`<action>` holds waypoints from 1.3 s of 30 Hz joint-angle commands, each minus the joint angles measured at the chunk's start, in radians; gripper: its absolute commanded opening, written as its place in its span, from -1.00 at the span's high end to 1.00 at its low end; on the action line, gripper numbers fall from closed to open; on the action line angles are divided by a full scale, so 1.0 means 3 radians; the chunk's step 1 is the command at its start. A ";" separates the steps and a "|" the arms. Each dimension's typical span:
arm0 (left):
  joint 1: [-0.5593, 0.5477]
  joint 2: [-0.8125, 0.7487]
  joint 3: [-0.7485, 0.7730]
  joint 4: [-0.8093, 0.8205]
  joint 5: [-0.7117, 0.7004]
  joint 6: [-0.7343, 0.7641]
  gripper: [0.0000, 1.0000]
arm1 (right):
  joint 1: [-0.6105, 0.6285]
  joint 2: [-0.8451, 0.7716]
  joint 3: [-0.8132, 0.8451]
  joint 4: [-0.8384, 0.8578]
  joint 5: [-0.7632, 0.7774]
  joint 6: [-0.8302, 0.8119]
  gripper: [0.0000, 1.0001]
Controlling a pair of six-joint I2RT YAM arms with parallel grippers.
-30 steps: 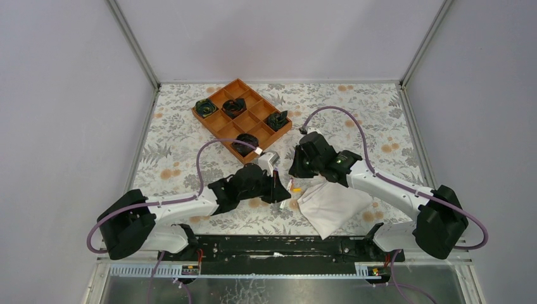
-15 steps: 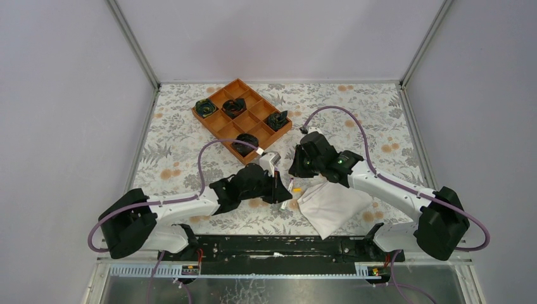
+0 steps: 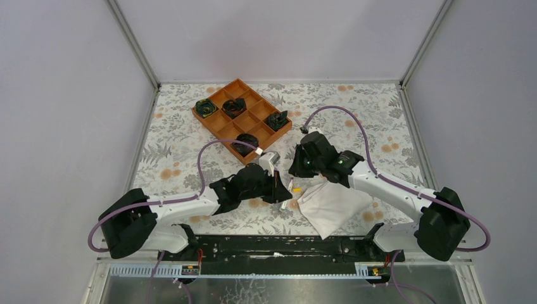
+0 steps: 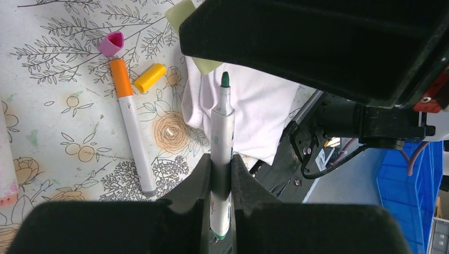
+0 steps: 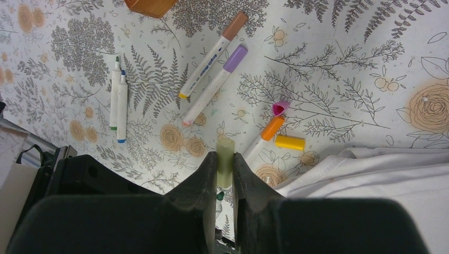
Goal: Insert the pens into the pen caps
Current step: Insert the pen cap onto the pen.
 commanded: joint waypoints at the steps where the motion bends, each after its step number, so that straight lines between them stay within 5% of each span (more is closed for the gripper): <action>1: -0.0018 0.0010 0.0091 0.0032 -0.0088 -0.0064 1.00 | -0.0019 -0.0133 0.0056 0.0086 -0.0031 0.0030 1.00; 39: 0.0078 0.0068 0.0177 -0.0041 -0.0442 -0.0435 1.00 | -0.0012 -0.0184 -0.0115 0.0255 -0.0069 0.0077 1.00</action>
